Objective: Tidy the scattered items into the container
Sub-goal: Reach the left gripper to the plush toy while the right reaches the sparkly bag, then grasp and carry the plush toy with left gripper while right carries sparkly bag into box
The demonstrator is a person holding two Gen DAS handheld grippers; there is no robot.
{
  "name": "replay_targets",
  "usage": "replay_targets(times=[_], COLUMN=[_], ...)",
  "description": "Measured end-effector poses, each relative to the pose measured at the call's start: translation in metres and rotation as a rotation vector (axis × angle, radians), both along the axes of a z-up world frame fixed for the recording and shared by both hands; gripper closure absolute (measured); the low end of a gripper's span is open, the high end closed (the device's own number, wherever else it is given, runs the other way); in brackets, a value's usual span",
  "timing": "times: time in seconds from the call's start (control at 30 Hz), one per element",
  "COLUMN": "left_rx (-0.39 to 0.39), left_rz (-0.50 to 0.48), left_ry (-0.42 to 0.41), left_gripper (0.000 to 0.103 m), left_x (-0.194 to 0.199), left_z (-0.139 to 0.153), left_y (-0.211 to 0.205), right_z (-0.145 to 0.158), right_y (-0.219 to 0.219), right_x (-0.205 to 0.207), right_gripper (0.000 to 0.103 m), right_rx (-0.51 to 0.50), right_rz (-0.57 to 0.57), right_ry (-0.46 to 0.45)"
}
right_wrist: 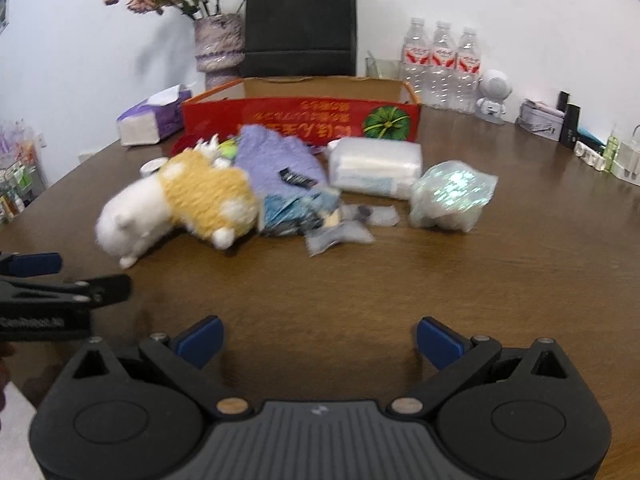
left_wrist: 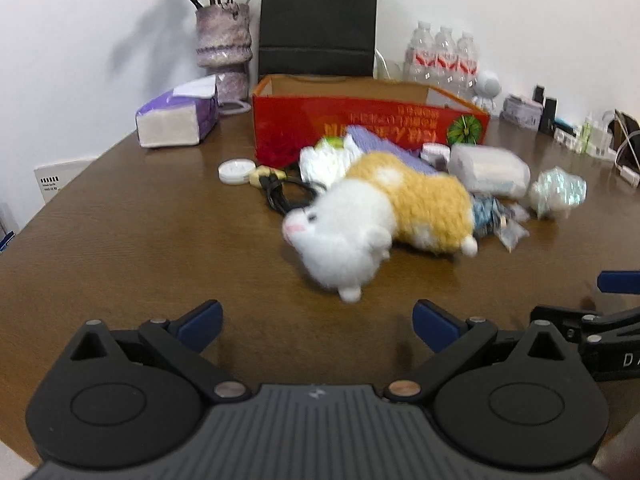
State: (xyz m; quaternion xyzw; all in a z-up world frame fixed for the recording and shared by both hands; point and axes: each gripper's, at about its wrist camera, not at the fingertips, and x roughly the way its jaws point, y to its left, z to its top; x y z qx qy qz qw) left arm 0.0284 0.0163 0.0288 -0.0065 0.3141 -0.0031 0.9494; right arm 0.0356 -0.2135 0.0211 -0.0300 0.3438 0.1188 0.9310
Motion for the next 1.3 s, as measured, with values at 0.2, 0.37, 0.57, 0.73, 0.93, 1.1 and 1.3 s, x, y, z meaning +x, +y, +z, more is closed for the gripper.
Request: replay_targets(times=[0.2, 0.37, 0.57, 0.73, 0.93, 1.1, 1.3], left_rx=[0.043, 0.051, 0.075, 0.043, -0.038, -0.066, -0.082], left_rz=[-0.013, -0.011, -0.032, -0.067, -0.108, -0.097, -0.094], left_ry=[-0.025, -0.03, -0.004, 0.012, -0.031, -0.103, -0.223], left_gripper=[0.0, 0.0, 0.0, 0.013, 0.042, 0.042, 0.042], left_x=[0.017, 0.034, 0.058, 0.072, 0.067, 0.059, 0.067], left_z=[0.012, 0.013, 0.009, 0.004, 0.008, 0.023, 0.055], left_y=[-0.005, -0.007, -0.015, -0.016, -0.009, -0.004, -0.001], right_z=[0.012, 0.022, 0.02, 0.008, 0.01, 0.023, 0.043], right_y=[-0.017, -0.034, -0.046, -0.05, -0.059, -0.058, -0.049], right_x=[0.023, 0.048, 0.091, 0.121, 0.118, 0.108, 0.114], right_gripper=[0.0, 0.0, 0.0, 0.021, 0.058, 0.058, 0.057], right_rx=[-0.022, -0.032, -0.045, -0.045, 0.021, 0.051, 0.09], right_rz=[-0.041, -0.097, -0.129, -0.137, -0.109, -0.098, -0.062], right_ry=[-0.035, -0.079, -0.083, -0.054, -0.096, -0.142, -0.19])
